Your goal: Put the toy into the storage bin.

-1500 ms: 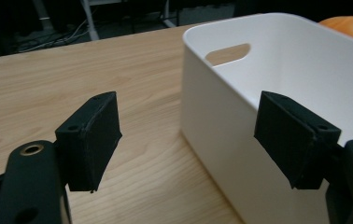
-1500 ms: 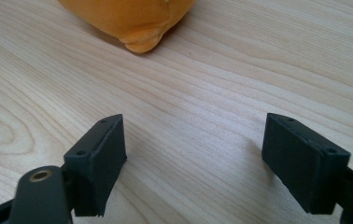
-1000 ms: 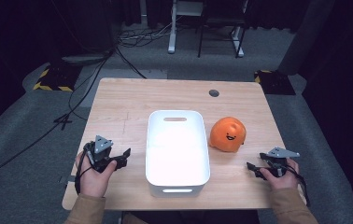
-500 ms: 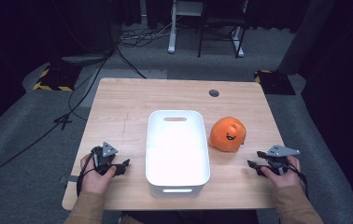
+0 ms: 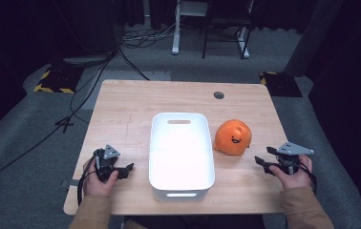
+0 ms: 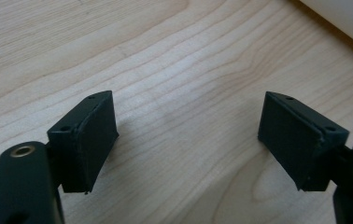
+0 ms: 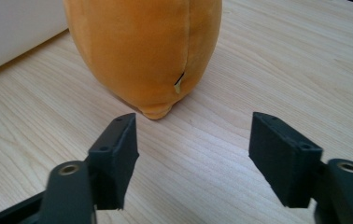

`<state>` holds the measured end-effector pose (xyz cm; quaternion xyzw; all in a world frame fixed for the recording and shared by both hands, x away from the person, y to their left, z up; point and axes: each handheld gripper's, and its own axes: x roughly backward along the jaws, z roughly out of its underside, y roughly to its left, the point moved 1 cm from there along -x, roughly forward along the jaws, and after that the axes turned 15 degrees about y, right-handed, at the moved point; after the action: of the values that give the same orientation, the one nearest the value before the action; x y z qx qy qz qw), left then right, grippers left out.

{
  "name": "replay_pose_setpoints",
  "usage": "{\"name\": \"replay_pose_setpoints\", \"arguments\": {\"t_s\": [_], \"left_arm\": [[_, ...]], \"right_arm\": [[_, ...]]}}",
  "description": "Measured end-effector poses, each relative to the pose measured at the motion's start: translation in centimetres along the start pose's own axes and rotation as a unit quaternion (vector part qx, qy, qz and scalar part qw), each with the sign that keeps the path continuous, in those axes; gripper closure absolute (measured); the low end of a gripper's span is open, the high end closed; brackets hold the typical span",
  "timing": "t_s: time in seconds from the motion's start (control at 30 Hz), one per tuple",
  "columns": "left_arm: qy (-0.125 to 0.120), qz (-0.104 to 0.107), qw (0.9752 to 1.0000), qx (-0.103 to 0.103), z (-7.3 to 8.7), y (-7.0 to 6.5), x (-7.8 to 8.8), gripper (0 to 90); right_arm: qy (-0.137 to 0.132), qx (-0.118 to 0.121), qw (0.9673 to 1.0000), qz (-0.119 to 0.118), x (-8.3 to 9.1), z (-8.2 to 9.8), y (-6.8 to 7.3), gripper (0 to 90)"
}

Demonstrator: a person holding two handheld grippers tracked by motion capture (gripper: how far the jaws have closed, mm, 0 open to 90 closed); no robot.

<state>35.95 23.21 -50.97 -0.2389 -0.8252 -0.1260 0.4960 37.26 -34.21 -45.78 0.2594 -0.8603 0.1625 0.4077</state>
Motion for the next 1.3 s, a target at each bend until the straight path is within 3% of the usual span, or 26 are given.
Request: {"name": "replay_pose_setpoints", "arguments": {"t_s": [0.03,0.07,0.1,0.23,0.47,0.73,0.87,0.93,1.3], "left_arm": [[0.000,-0.001,1.0000,0.000,0.0,0.0,0.0,18.8],[0.000,-0.001,1.0000,0.000,0.0,0.0,0.0,18.6],[0.000,-0.001,1.0000,0.000,0.0,0.0,0.0,18.6],[0.000,-0.002,1.0000,0.000,0.0,0.0,0.0,18.6],[0.000,-0.001,1.0000,0.001,0.0,0.0,0.0,18.6],[0.000,-0.001,1.0000,0.001,0.0,0.0,0.0,18.6],[0.000,0.000,1.0000,0.001,0.0,0.0,0.0,18.6],[0.001,0.000,1.0000,0.001,0.0,0.0,0.0,18.6],[0.000,-0.003,1.0000,0.001,0.0,0.0,0.0,18.6]], "right_arm": [[-0.001,-0.006,1.0000,-0.002,0.0,0.0,0.0,32.7],[-0.002,-0.031,0.9995,-0.008,0.0,-0.2,-0.1,42.2],[-0.002,-0.031,0.9995,-0.008,0.0,-0.2,-0.1,42.2],[-0.012,-0.020,0.9992,-0.031,0.8,-0.8,-0.2,44.3],[-0.034,0.001,0.9985,-0.043,1.7,-2.9,-0.1,47.1],[-0.066,0.013,0.9951,-0.073,1.8,-5.1,0.2,49.6],[-0.086,0.030,0.9925,-0.082,1.9,-6.2,0.3,48.4],[-0.102,0.031,0.9901,-0.091,1.8,-6.9,0.3,50.1],[-0.119,0.039,0.9865,-0.105,0.2,-9.1,0.3,52.0]]}}
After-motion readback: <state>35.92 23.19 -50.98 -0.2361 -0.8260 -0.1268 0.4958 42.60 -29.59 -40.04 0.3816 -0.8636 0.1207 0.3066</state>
